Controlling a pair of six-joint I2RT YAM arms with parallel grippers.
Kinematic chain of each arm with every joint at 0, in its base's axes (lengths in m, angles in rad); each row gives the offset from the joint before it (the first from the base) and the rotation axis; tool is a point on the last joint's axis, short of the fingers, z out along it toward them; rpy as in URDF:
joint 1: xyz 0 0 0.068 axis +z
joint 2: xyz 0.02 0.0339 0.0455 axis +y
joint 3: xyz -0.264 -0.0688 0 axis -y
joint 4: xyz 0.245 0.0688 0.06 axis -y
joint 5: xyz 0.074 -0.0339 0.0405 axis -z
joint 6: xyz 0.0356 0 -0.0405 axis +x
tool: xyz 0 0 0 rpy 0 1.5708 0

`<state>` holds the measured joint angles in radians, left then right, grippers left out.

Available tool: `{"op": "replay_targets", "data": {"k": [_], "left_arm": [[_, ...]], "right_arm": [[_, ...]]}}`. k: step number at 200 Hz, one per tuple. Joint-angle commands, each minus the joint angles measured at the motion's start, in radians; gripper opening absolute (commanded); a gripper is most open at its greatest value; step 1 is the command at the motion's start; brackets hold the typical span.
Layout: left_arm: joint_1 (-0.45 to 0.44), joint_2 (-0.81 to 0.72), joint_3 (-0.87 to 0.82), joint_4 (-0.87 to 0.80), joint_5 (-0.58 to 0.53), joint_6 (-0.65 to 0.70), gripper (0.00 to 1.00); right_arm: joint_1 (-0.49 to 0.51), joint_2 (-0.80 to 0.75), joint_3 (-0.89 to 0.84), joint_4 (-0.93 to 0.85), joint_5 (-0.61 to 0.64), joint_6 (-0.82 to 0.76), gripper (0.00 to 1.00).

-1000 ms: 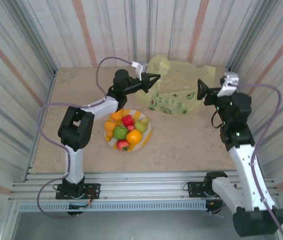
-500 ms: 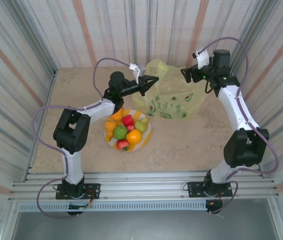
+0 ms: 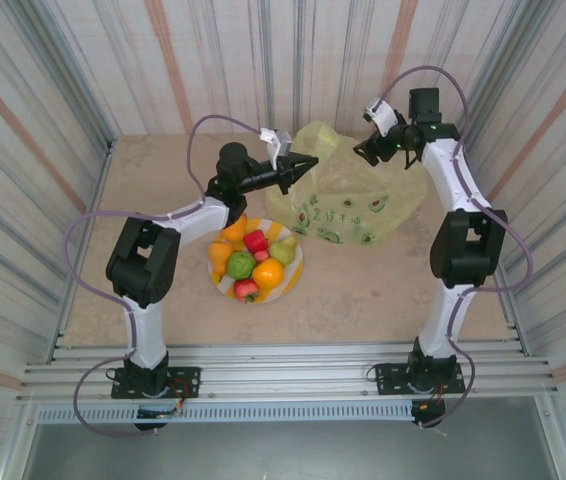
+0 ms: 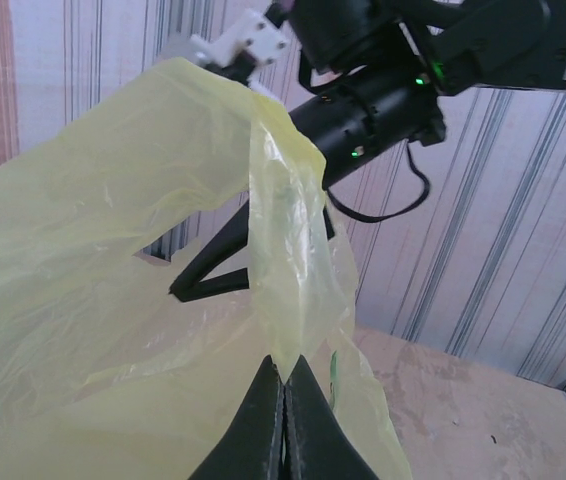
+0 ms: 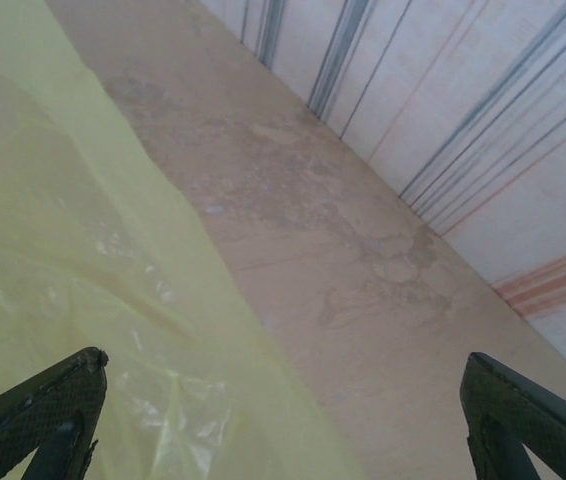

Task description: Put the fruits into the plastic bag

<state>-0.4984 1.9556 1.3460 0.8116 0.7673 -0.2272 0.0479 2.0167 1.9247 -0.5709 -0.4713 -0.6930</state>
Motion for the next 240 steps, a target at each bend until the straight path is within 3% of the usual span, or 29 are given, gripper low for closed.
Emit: {"op": "replay_targets", "data": {"k": [1, 56, 101, 142, 167, 193, 240], "left_arm": [[0.005, -0.03, 0.018, -0.001, 0.027, 0.028, 0.0], [0.005, -0.039, 0.014, -0.019, 0.029, 0.034, 0.0], [0.005, -0.07, -0.014, -0.034, 0.006, 0.06, 0.0], [0.006, -0.103, -0.032, -0.076, -0.094, 0.083, 0.0], [0.007, -0.14, -0.074, -0.081, -0.25, 0.069, 0.0], [0.006, -0.186, -0.105, -0.134, -0.451, 0.036, 0.0], [0.006, -0.179, -0.174, -0.144, -0.557, -0.045, 0.0]], "right_arm": [[0.016, 0.071, 0.099, -0.124, 0.002, -0.097, 0.91], [0.018, 0.234, 0.255, -0.201, -0.067, -0.102, 0.67], [0.029, 0.28, 0.328, -0.21, -0.084, -0.07, 0.28], [0.034, 0.17, 0.354, -0.278, -0.022, -0.015, 0.0], [0.046, 0.055, 0.345, -0.348, 0.082, 0.078, 0.0], [0.109, -0.077, 0.292, -0.36, 0.307, 0.183, 0.0], [0.268, -0.237, 0.063, -0.297, 0.622, 0.315, 0.0]]}}
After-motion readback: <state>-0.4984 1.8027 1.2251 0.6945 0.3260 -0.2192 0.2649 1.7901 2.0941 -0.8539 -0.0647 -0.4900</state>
